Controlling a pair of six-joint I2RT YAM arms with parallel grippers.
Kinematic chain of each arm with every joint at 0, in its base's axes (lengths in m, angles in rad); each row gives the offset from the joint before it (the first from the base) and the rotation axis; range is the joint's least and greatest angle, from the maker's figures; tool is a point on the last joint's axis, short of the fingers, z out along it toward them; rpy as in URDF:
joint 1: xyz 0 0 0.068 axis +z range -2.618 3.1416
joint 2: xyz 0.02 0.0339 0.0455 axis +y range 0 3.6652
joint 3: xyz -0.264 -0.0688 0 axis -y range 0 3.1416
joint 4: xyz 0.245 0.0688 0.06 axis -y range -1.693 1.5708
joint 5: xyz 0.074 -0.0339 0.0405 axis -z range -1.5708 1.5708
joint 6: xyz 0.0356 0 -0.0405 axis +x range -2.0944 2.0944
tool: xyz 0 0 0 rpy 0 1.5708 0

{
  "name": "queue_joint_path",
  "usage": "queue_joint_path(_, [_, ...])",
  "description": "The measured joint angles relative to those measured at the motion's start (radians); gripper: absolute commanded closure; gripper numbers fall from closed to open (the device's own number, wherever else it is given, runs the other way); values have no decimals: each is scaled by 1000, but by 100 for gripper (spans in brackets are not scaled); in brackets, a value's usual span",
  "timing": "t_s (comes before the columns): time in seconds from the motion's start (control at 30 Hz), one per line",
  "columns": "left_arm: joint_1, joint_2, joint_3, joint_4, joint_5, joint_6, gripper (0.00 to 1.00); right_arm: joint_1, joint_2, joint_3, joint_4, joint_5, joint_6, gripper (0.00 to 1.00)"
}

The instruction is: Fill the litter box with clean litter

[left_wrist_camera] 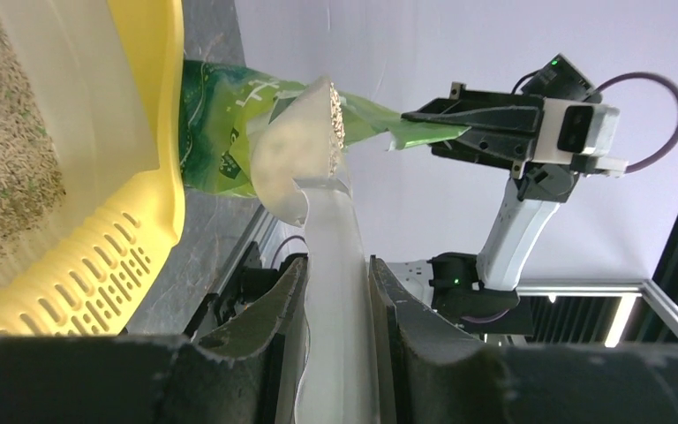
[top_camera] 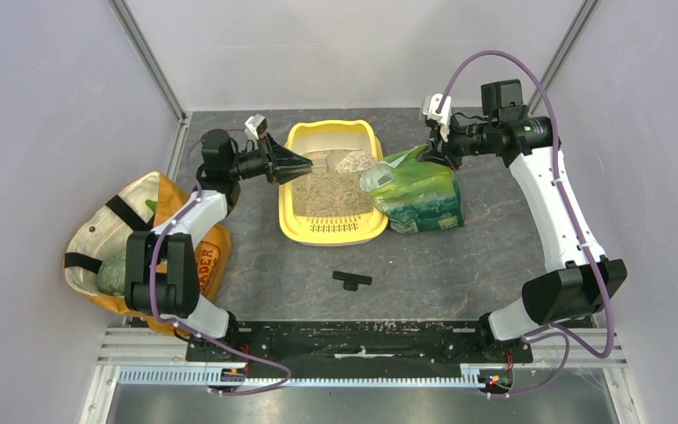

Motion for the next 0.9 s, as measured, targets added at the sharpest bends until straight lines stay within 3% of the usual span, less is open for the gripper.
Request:
queue_joint_path(0.23, [111,-39,-20,22,19,-24,98,8,0,0,6,15,4,100])
queue_joint_path(0.33, [148,-56,15,-177,4,106,98,10,0,0,7,18,5,100])
queue_joint_path(0.57, [158,-58,204,-671,-180,455,98,11,0,-1,10,22,5,100])
queue_joint_path(0.73, [122,-48,294,-850,-357,605,98,11,0,-8,18,22,5,100])
queue_joint_path(0.9, [9,18,442,-941,-536,724,98,11,0,-8,21,23,5,100])
